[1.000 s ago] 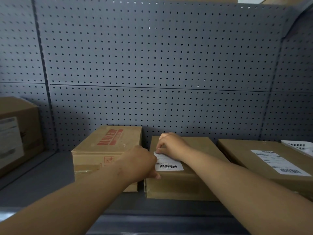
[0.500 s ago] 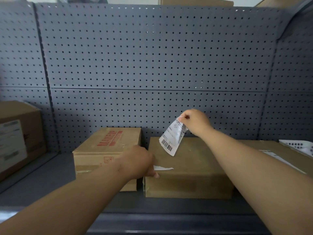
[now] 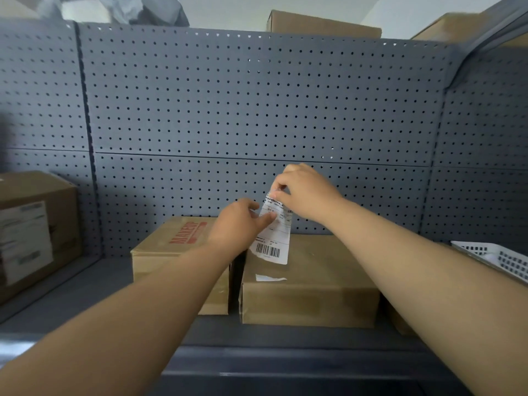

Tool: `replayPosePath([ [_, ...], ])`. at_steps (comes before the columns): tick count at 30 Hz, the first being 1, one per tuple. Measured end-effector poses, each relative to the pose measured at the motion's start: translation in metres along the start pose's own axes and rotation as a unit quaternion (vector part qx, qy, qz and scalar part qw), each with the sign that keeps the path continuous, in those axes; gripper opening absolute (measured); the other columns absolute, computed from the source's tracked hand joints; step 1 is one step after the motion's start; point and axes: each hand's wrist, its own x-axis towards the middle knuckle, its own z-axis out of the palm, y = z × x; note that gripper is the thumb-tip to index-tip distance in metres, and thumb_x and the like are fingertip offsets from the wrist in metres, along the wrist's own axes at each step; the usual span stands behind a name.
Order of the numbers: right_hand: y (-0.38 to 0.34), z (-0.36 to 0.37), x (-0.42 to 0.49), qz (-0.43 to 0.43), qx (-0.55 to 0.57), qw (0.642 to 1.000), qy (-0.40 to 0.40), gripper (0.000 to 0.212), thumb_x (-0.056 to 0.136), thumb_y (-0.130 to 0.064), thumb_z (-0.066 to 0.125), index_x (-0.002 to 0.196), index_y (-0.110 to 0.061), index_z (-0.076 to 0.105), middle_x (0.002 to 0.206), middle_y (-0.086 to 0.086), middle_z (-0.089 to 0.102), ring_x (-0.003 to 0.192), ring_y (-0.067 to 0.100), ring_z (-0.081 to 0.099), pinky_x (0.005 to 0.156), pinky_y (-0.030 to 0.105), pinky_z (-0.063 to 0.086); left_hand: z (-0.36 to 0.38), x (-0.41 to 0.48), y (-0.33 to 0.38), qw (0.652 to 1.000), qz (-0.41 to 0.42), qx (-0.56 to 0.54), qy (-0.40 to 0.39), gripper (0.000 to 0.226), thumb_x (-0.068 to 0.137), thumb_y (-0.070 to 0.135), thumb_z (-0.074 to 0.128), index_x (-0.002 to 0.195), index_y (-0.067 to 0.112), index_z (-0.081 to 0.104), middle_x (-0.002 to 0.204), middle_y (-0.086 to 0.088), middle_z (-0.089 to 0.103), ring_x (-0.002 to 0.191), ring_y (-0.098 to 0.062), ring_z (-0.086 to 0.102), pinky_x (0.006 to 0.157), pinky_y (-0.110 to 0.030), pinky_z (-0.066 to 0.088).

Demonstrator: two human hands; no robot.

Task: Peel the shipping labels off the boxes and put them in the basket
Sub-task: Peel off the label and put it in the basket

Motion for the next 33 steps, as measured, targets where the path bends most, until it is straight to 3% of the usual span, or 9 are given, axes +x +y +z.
replayPosePath([
  [4,-0.013,-0.007,-0.007,-0.006,0.002,1.000,0.000,0.023,0.096,-0.033,0.050,0.102,-0.022,0.069,0.112,-0.002,0.057,0.117,0.018,0.046,0.084,0.030,0.038,0.003,-0.006,0.000,0.999,0.032,-0.016,0.015,0.012,0.094,0.028,0.054,0.090,0.018,0.060,0.076,0.005,0.060,0.065,-0.010,0.057,0.052,-0.022,0.046],
  [7,-0.017,-0.010,-0.010,-0.003,0.011,1.000,-0.003,0.025,0.096,-0.035,0.050,0.107,-0.024,0.070,0.117,-0.001,0.056,0.119,0.018,0.045,0.083,0.028,0.035,0.003,-0.010,-0.004,0.999,0.036,-0.015,0.038,0.026,0.095,0.017,0.048,0.070,0.022,0.052,0.068,0.001,0.057,0.065,-0.018,0.055,0.054,-0.028,0.045],
  [11,-0.014,-0.007,-0.009,0.028,0.036,0.999,-0.022,0.035,0.095,-0.046,0.047,0.123,-0.035,0.064,0.118,0.001,0.053,0.120,0.019,0.045,0.085,0.031,0.038,-0.006,-0.010,-0.008,0.996,0.027,0.064,0.064,0.019,0.095,0.007,0.044,0.084,0.009,0.060,0.074,-0.006,0.062,0.071,-0.026,0.061,0.057,-0.033,0.050],
  [15,0.007,-0.013,-0.006,0.144,0.152,0.977,0.034,0.057,0.096,-0.045,0.044,0.149,-0.027,0.032,0.075,-0.009,0.043,0.078,0.015,0.050,0.073,0.030,0.040,-0.025,-0.008,-0.023,0.981,-0.018,0.165,0.098,0.018,0.090,-0.006,0.038,0.083,0.004,0.051,0.074,-0.011,0.060,0.066,-0.029,0.057,0.059,-0.040,0.049],
  [17,0.018,-0.016,-0.011,0.160,0.109,0.981,0.010,0.053,0.097,-0.040,0.044,0.148,-0.029,0.033,0.073,-0.011,0.045,0.068,0.014,0.050,0.068,0.030,0.042,-0.033,-0.010,-0.033,0.974,-0.001,0.187,0.131,0.019,0.094,0.004,0.036,0.094,0.006,0.055,0.075,-0.012,0.060,0.063,-0.029,0.055,0.053,-0.037,0.045],
  [19,0.018,-0.010,-0.020,0.153,0.059,0.985,-0.046,0.048,0.098,-0.038,0.045,0.145,-0.029,0.041,0.107,-0.005,0.062,0.091,0.018,0.061,0.079,0.030,0.046,-0.037,-0.013,-0.032,0.970,0.036,0.198,0.139,0.035,0.099,0.029,0.030,0.107,0.013,0.059,0.083,-0.011,0.062,0.068,-0.029,0.055,0.056,-0.031,0.040],
  [22,0.009,0.016,-0.029,0.134,0.036,0.983,-0.121,0.044,0.098,-0.035,0.047,0.141,-0.026,0.048,0.143,0.003,0.050,0.129,0.023,0.048,0.102,0.033,0.040,-0.038,-0.011,-0.026,0.944,0.095,0.276,0.153,0.063,0.094,0.054,0.013,0.099,0.021,0.066,0.086,-0.006,0.063,0.066,-0.022,0.051,0.064,-0.031,0.036],
  [26,0.002,0.033,-0.038,0.108,0.044,0.981,-0.153,0.041,0.097,-0.032,0.051,0.137,-0.022,0.053,0.141,0.000,0.054,0.129,0.020,0.049,0.106,0.033,0.039,-0.039,-0.007,-0.029,0.906,0.148,0.345,0.198,0.059,0.095,0.050,0.025,0.073,0.013,0.065,0.077,-0.004,0.064,0.066,-0.025,0.054,0.074,-0.034,0.036],
  [33,-0.005,0.053,-0.046,0.035,0.036,0.966,-0.253,0.027,0.088,-0.026,0.066,0.113,-0.017,0.071,0.118,-0.003,0.069,0.108,0.014,0.062,0.088,0.023,0.046,-0.025,-0.004,-0.042,0.889,0.193,0.379,0.172,0.025,0.093,0.023,0.048,0.099,0.009,0.067,0.105,-0.007,0.066,0.093,-0.029,0.061,0.090,-0.037,0.038],
])
